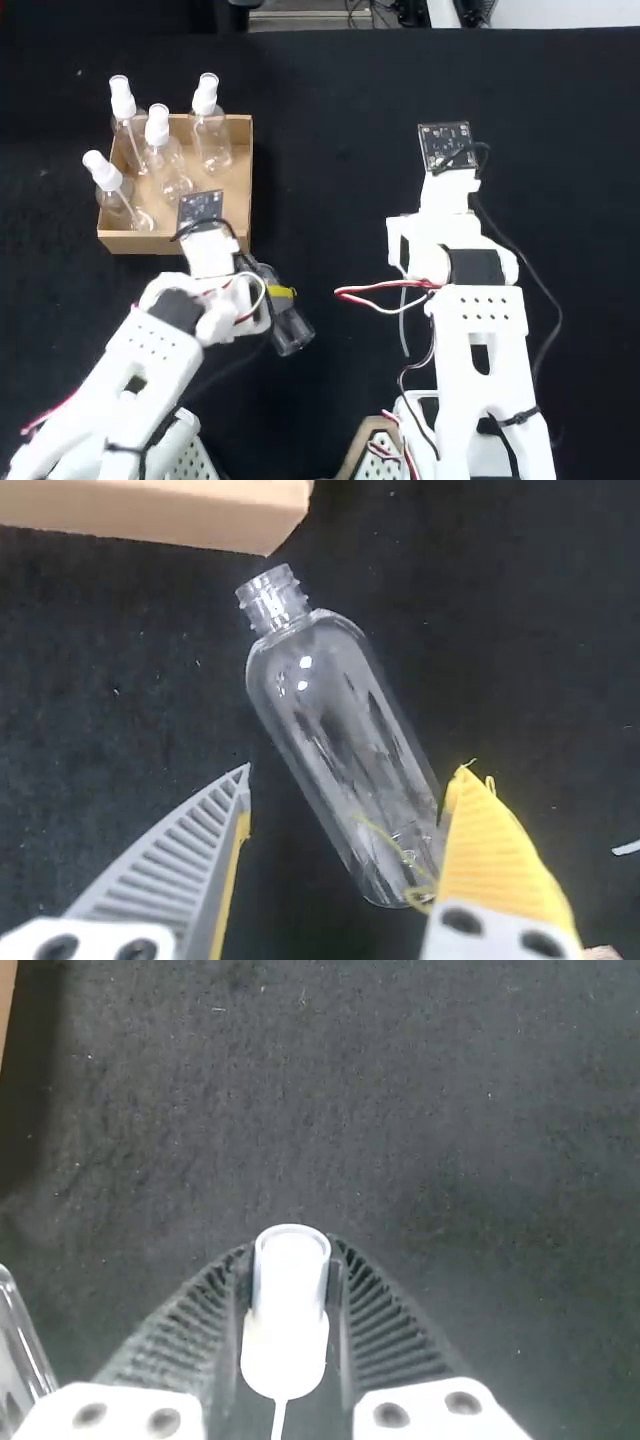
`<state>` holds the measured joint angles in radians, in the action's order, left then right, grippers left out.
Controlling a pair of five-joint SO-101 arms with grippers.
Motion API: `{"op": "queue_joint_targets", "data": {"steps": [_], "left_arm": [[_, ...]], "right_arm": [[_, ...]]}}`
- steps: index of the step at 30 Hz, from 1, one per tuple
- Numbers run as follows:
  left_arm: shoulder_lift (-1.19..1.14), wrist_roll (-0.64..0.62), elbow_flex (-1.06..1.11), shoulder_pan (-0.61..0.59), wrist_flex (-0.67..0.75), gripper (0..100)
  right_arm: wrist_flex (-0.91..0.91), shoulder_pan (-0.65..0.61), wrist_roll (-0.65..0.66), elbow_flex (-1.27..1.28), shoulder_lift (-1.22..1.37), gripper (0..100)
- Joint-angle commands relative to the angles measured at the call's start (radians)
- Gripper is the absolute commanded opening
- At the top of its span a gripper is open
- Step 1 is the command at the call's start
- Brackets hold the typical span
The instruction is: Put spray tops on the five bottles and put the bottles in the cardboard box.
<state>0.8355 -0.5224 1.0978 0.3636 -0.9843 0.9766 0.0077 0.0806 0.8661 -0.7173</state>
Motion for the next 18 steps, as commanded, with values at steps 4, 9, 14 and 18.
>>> {"op": "queue_joint_targets", "data": {"steps": [4, 9, 14, 18], "left_arm": [[-0.256, -0.009, -0.176, 0.012, 0.021, 29], [-0.385, -0.003, -0.196, 0.010, 0.023, 29], [-0.456, 0.126, -0.185, 0.004, 0.011, 29], [-0.463, 0.450, -0.196, -0.022, -0.077, 28]], "right_arm": [[-0.026, -0.011, -0.008, 0.019, -0.042, 1.0], [-0.026, -0.011, -0.008, 0.019, -0.042, 1.0], [-0.026, -0.011, -0.008, 0.021, -0.042, 1.0], [-0.026, -0.011, -0.008, 0.022, -0.042, 1.0]]}}
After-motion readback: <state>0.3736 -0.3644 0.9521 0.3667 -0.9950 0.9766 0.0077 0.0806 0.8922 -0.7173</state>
